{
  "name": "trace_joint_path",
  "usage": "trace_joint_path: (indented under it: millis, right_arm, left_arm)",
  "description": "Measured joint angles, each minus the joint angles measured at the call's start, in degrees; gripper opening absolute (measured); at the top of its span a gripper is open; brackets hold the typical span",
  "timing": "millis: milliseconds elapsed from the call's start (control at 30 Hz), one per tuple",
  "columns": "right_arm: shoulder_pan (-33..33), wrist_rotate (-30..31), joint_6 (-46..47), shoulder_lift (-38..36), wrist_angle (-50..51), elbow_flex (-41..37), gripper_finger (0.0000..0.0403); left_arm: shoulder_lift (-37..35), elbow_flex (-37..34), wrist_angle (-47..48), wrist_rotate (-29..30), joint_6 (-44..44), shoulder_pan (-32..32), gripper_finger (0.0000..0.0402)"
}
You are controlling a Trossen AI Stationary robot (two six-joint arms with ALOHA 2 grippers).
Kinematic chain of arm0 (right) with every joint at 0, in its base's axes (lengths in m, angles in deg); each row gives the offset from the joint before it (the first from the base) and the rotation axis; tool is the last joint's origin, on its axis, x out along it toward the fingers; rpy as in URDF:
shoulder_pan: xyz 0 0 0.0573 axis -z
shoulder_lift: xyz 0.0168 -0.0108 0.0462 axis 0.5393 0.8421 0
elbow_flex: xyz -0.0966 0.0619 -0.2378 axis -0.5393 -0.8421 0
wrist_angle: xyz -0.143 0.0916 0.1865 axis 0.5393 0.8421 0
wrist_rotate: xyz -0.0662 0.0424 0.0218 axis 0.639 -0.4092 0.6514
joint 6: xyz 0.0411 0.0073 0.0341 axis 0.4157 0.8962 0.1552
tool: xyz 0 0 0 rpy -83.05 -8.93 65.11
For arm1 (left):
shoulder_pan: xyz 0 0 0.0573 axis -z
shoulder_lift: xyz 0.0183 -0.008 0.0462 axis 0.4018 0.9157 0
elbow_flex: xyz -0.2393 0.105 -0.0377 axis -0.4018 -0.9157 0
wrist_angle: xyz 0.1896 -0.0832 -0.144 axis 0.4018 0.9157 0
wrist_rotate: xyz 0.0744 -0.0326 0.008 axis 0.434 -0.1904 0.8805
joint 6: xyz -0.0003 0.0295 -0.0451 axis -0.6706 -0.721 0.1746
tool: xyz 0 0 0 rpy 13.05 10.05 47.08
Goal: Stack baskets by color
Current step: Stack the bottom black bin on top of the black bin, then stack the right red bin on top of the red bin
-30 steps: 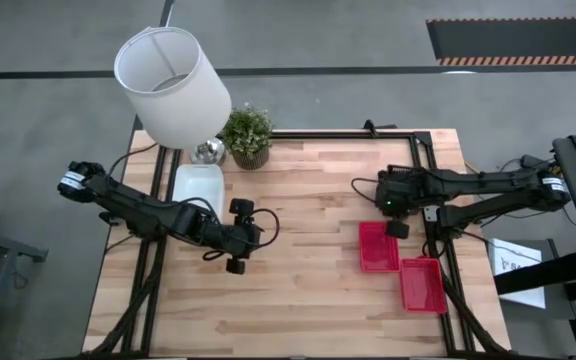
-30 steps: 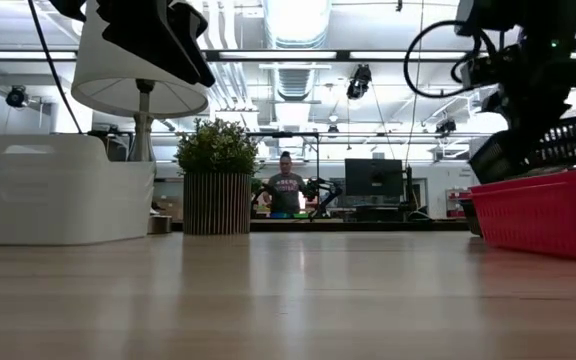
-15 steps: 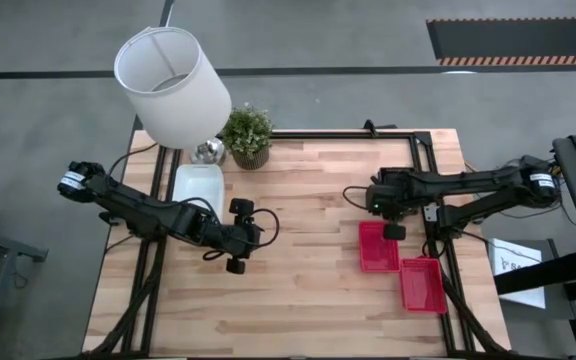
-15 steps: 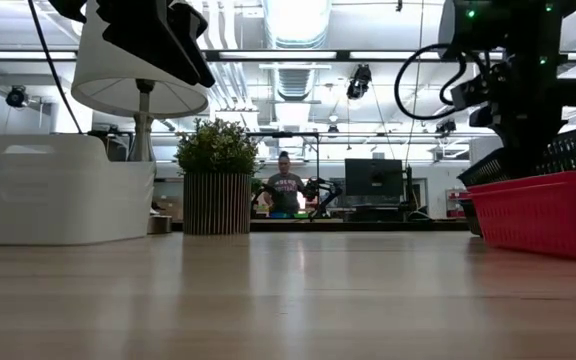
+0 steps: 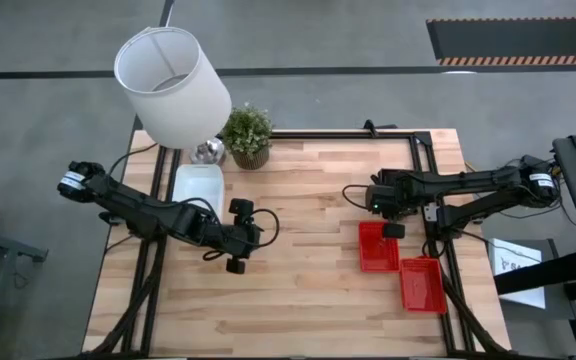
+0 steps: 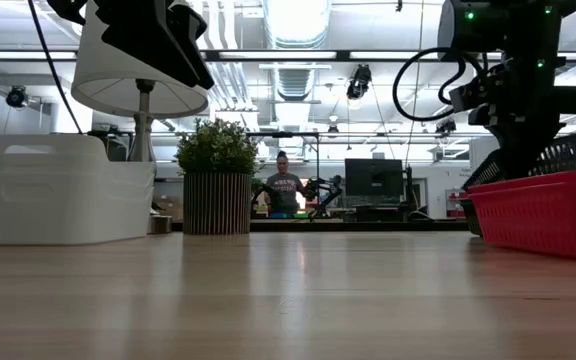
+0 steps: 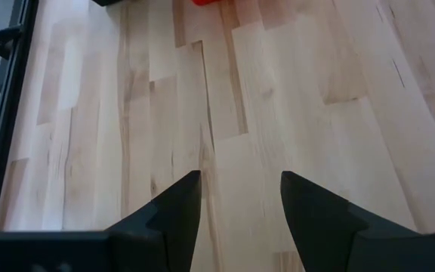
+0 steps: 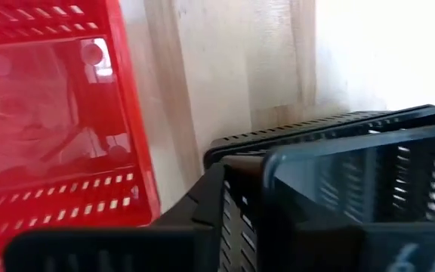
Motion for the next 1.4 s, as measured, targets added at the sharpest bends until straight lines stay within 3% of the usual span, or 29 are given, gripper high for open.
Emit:
trace_joint_path:
  millis: [233,400,600,900,1167,1400]
  right_arm:
    - [0.0,1.0,0.1,0.0,0.2,0.0,0.0103]
    - [0.0,0.8,3.3,0.1,5.2,2.7,0.0112]
    - [0.0,-3.2,7.2,0.0,9.1,7.2,0.0091]
    - [0.0,-3.3,8.0,0.0,10.6,9.1,0.0015]
    - [0.0,-2.7,7.2,0.9,3.6,3.0,0.0009]
    - [-0.2,-1.7,10.0,0.8,6.7,5.6,0.0009]
  left_arm:
    - [0.0,-0.2,0.0,0.0,0.2,0.0,0.0167]
    - [0.0,-0.2,0.0,0.0,0.2,0.0,0.0167]
    - [0.0,-0.3,-0.4,0.0,0.2,0.0,0.0167]
    - [0.0,-0.4,-0.5,0.0,0.2,0.0,0.0167]
    - [0.0,-0.4,-0.5,0.0,0.2,-0.1,0.0167]
    - [0.0,-0.4,-0.5,0.0,0.3,-0.1,0.0167]
